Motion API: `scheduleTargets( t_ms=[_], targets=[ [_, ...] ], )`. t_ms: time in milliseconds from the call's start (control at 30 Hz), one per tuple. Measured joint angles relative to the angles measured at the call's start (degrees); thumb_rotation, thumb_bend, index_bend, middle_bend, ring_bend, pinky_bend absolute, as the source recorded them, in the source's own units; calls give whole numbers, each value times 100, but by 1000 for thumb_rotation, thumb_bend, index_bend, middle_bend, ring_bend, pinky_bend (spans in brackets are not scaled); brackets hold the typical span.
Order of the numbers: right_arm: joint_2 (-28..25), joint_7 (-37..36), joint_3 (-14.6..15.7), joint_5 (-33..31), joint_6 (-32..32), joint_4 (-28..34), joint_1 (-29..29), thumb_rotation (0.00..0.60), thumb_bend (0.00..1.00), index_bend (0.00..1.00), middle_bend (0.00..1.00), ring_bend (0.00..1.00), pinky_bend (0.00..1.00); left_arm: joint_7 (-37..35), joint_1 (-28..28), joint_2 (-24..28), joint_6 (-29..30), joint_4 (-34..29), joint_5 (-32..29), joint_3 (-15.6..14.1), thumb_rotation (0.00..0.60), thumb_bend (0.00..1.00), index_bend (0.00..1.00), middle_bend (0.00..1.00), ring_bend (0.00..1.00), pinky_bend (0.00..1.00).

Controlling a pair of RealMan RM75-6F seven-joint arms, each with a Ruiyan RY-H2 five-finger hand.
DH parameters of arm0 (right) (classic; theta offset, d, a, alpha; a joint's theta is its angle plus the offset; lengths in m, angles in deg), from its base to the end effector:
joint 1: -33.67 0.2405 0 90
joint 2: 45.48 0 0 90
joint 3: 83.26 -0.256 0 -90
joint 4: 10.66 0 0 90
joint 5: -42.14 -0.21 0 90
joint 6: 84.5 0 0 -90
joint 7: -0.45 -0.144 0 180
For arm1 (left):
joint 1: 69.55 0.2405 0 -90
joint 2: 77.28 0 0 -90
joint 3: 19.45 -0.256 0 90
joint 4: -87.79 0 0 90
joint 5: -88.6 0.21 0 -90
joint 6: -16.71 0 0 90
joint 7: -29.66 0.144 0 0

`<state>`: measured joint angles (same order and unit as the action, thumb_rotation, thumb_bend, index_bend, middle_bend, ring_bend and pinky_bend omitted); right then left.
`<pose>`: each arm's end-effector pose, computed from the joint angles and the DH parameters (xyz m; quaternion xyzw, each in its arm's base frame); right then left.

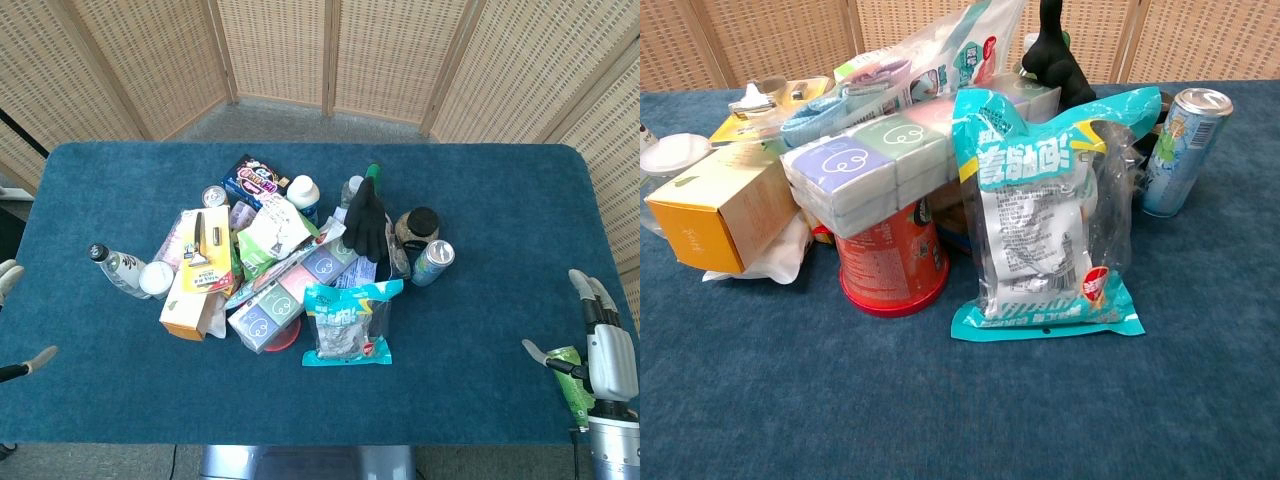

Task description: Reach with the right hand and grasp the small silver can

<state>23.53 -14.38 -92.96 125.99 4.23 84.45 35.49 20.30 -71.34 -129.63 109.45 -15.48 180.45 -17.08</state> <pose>-0.2967 -0.1866 0.1567 0.4538 -0.4601 0.5337 0.5455 -0.2737 0.1604 0.2148 -0.5648 -0.3868 -0.4731 0.5546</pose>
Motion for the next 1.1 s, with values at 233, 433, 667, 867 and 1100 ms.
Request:
scheduleTargets(
  t_ms=[233, 433, 667, 867, 1100],
  targets=[
    [39, -14, 44, -39, -116, -69, 45, 600, 0, 0, 0, 0, 0, 22, -1, 9, 21, -6, 43, 0, 600, 0, 39, 0, 0, 0],
    [142, -107, 50, -177, -621, -147, 278, 600, 0, 0, 0, 0, 0, 107, -74, -24, -85, -81, 104, -10, 600, 0, 40, 0, 0, 0],
    [580, -31, -215, -643, -1630, -394, 1022, 600, 0, 0, 0, 0, 0, 112, -95, -64, -163, -31, -55, 12, 600, 0, 39, 0, 0, 0],
    [961, -9, -455, -1198, -2337, -648, 1548, 600, 0, 0, 0, 0, 0, 212, -86, -76, -134, -8, -17, 4, 600, 0, 39, 0, 0, 0],
    [1315, 0, -625, -1600, -2781, -908, 1925, 600, 0, 0, 0, 0, 0, 250, -111, -98, -182, 16, -33, 3, 600, 0, 39, 0, 0, 0]
  ],
)
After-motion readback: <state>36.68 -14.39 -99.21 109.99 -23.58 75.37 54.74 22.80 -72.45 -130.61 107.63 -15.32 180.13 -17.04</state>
